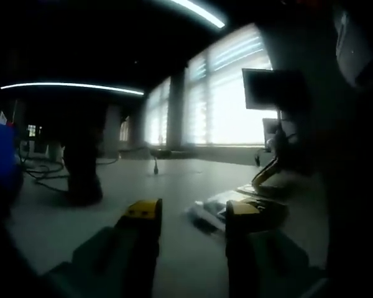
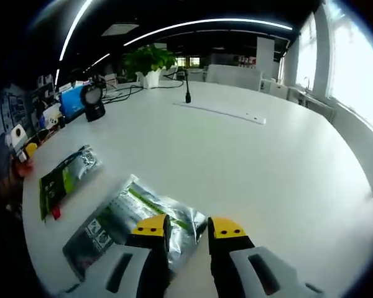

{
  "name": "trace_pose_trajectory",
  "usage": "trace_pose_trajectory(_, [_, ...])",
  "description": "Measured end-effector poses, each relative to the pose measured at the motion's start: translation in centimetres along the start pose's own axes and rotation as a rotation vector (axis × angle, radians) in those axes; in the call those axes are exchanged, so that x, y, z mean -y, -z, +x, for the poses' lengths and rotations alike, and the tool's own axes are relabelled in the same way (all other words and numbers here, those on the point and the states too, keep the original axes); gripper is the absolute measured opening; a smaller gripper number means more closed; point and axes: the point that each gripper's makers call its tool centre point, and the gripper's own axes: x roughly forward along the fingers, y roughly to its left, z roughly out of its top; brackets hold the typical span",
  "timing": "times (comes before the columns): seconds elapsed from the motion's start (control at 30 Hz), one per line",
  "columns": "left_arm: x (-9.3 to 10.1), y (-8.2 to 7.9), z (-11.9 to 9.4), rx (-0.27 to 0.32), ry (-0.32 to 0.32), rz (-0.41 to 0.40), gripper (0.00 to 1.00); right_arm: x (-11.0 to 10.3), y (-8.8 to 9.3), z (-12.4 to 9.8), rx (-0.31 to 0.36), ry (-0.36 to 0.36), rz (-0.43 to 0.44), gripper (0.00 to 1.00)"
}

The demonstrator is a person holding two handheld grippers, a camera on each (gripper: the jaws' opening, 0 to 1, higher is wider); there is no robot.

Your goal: Clip sheet goods on table flip sheet goods clip sheet goods scan sheet goods put sheet goods back to table

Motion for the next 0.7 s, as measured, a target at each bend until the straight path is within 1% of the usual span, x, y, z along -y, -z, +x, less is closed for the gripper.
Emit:
trace_pose_trajectory(0.03, [0.0,0.1,0.1,-0.004,0.002,0.001,0.34,0.0,-0.5,0.1,0.036,-0.012,0.005,0.20])
trace_pose_trajectory(0.07, [0.0,0.1,0.1,-0.006,0.002,0.002,0.34,0.3,-0.2,0.0,0.025,0.001,0.004,0.18])
trace_pose_trajectory(0.1, [0.0,0.2,0.2,-0.008,0.002,-0.002,0.34,0.7,-0.2,0.1,0.033,0.025,0.004,0.15])
trace_pose_trajectory(0.13, [0.0,0.2,0.3,-0.008,0.004,-0.005,0.34,0.7,-0.2,0.0,0.034,0.032,-0.003,0.13])
trace_pose_trajectory(0.17, [0.0,0.2,0.3,-0.006,0.007,-0.008,0.33,0.8,-0.2,0.1,0.034,0.031,-0.003,0.13])
trace_pose_trajectory(0.23, [0.2,0.1,0.3,-0.002,0.019,-0.016,0.33,0.9,-0.3,0.1,0.024,0.031,0.004,0.12])
trace_pose_trajectory(0.33, [0.4,0.2,0.3,-0.007,0.028,-0.014,0.33,1.0,-0.3,0.1,0.007,0.033,-0.011,0.10])
trace_pose_trajectory(0.47, [0.5,0.3,0.3,-0.010,0.035,-0.010,0.33,1.0,-0.4,0.2,-0.015,0.042,-0.021,0.10])
trace_pose_trajectory(0.53, [0.5,0.2,0.3,-0.007,0.039,-0.012,0.33,1.0,-0.4,0.2,-0.024,0.037,-0.037,0.12])
trace_pose_trajectory(0.57, [0.5,0.2,0.3,-0.005,0.038,-0.012,0.33,0.8,-0.4,0.1,-0.031,0.035,-0.043,0.15])
trace_pose_trajectory(0.6, [0.5,0.2,0.2,-0.002,0.037,-0.014,0.33,0.6,-0.7,0.0,-0.022,0.025,-0.064,0.21])
trace_pose_trajectory(0.63, [0.4,0.2,0.2,-0.002,0.035,-0.015,0.33,0.3,-0.7,-0.1,-0.017,0.017,-0.056,0.27])
trace_pose_trajectory(0.67, [0.4,0.2,0.2,-0.002,0.034,-0.015,0.33,-0.2,-0.8,0.0,-0.009,-0.004,-0.039,0.30])
trace_pose_trajectory(0.7, [0.4,0.2,0.2,-0.002,0.033,-0.015,0.33,-0.4,-0.8,0.1,-0.011,-0.010,-0.035,0.30])
